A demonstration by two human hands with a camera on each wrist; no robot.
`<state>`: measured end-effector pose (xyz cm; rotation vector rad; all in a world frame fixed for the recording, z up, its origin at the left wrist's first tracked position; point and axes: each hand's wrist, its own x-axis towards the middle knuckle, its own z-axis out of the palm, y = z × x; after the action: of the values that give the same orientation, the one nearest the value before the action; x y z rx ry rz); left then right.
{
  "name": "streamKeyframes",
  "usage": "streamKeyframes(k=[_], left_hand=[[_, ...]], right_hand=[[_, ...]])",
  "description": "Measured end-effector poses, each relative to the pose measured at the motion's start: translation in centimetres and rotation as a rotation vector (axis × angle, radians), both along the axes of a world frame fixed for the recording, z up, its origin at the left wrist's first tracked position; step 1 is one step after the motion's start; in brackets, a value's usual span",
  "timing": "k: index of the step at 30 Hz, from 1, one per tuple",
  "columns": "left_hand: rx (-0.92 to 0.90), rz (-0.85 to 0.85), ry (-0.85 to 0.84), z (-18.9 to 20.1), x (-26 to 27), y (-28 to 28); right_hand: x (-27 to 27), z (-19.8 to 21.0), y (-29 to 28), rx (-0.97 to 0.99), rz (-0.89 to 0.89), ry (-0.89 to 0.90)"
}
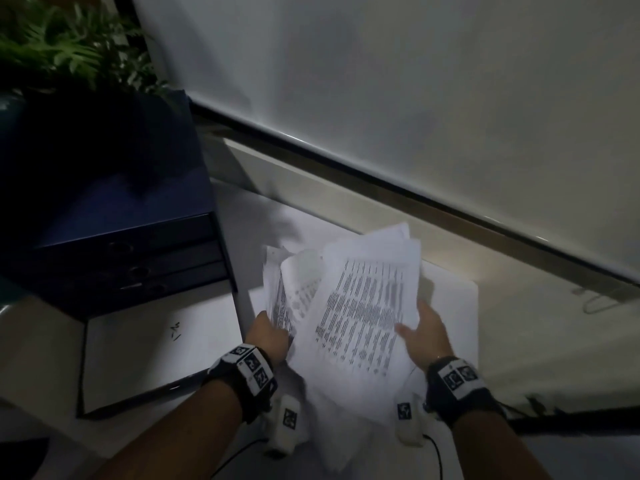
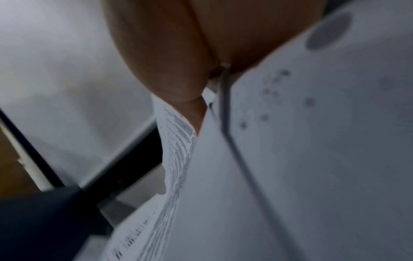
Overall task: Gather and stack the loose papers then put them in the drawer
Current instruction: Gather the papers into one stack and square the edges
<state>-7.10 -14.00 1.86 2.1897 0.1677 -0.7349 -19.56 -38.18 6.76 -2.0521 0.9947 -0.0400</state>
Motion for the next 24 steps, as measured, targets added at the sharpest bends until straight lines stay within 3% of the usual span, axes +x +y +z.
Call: streamKeyframes(k=[5,10,14,19,22,24], left_hand=[[0.022,-0.029,-0.014,0.7,-0.2,0.1],[-0.020,0.033,0.049,1.0,-0.3,0.0],[-0.111,0.073,0.136,0.1,0.1,0.1],[-0.246,0.270,0.192,-0.7,0.8,0.1],[-0.290,0.360,0.243,0.4,0.4,-0.3],[-0.190,0.286,0.169,0.7,0.2,-0.5]], right_hand=[[1.4,9.1,-0.8,-0.159,-0.046,-0.350],[1.8,11.9,-2.4,-0.175,-0.163,-0.527],[0.7,6.6,-1.5,-0.050,-0.170,-0.418],[-1.8,-3.8,-0.2,0.087,-0.172,-0.031],[-2.5,-6.0,-0.1,0.148,-0.227,0.034],[-2.4,-6.3,-0.8,0.146,-0.082,0.067]])
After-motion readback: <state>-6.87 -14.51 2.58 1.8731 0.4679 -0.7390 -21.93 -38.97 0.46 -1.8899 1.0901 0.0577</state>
